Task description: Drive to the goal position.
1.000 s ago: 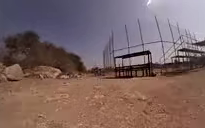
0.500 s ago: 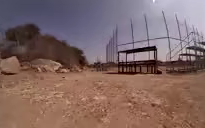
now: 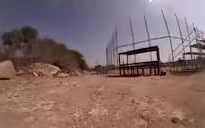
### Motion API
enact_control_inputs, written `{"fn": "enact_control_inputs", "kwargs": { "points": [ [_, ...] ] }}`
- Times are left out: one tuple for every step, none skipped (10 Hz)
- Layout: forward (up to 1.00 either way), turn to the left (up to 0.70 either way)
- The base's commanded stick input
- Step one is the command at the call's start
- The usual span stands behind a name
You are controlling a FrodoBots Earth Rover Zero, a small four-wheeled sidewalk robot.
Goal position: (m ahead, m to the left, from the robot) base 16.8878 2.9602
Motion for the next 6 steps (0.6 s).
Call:
{"fn": "enact_control_inputs", "kwargs": {
  "points": [
    [1.0,0.0],
    [1.0,0.0],
    [1.0,0.0],
    [1.0,0.0],
    [1.0,0.0],
    [1.0,0.0]
  ]
}}
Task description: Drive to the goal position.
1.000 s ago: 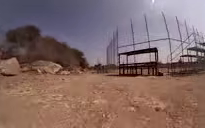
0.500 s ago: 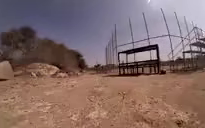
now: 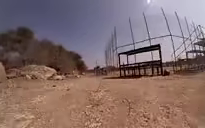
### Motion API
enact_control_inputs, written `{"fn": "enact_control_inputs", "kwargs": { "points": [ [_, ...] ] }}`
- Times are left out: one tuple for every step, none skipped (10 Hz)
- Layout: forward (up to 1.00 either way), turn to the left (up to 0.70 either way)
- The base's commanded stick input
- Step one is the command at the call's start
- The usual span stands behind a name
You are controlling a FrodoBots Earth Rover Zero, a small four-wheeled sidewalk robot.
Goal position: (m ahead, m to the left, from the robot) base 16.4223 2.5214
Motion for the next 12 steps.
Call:
{"fn": "enact_control_inputs", "kwargs": {
  "points": [
    [1.0,0.0],
    [1.0,0.0],
    [1.0,0.0],
    [1.0,0.0],
    [1.0,-0.01],
    [1.0,-0.04],
    [1.0,-0.18],
    [1.0,-0.2],
    [1.0,-0.21],
    [1.0,-0.27],
    [1.0,-0.4],
    [1.0,-0.4]
  ]
}}
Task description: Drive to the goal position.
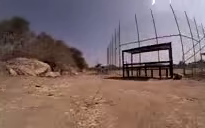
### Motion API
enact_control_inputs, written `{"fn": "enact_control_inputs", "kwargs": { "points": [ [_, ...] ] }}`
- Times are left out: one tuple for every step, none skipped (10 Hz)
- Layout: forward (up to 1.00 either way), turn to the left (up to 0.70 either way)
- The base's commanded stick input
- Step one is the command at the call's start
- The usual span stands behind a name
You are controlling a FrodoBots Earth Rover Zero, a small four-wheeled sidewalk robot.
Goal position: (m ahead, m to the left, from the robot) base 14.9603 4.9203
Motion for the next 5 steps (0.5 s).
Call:
{"fn": "enact_control_inputs", "kwargs": {
  "points": [
    [1.0,-0.4],
    [1.0,-0.4],
    [1.0,-0.4],
    [1.0,-0.4],
    [1.0,-0.36]
  ]
}}
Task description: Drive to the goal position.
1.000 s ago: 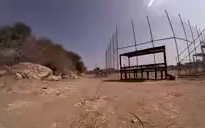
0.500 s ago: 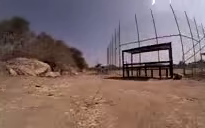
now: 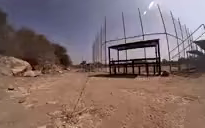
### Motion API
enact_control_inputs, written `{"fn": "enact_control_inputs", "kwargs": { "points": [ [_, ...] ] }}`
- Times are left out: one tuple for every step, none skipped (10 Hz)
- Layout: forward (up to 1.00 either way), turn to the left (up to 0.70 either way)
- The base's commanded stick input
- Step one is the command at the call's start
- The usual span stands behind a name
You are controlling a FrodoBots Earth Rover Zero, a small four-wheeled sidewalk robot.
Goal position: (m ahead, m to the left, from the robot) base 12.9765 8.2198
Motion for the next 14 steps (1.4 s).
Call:
{"fn": "enact_control_inputs", "kwargs": {
  "points": [
    [1.0,-0.16],
    [1.0,-0.01],
    [1.0,0.0],
    [1.0,0.0],
    [1.0,0.0],
    [1.0,0.0],
    [1.0,0.08],
    [1.0,0.34],
    [1.0,0.39],
    [1.0,0.4],
    [1.0,0.4],
    [1.0,0.4],
    [1.0,0.4],
    [1.0,0.4]
  ]
}}
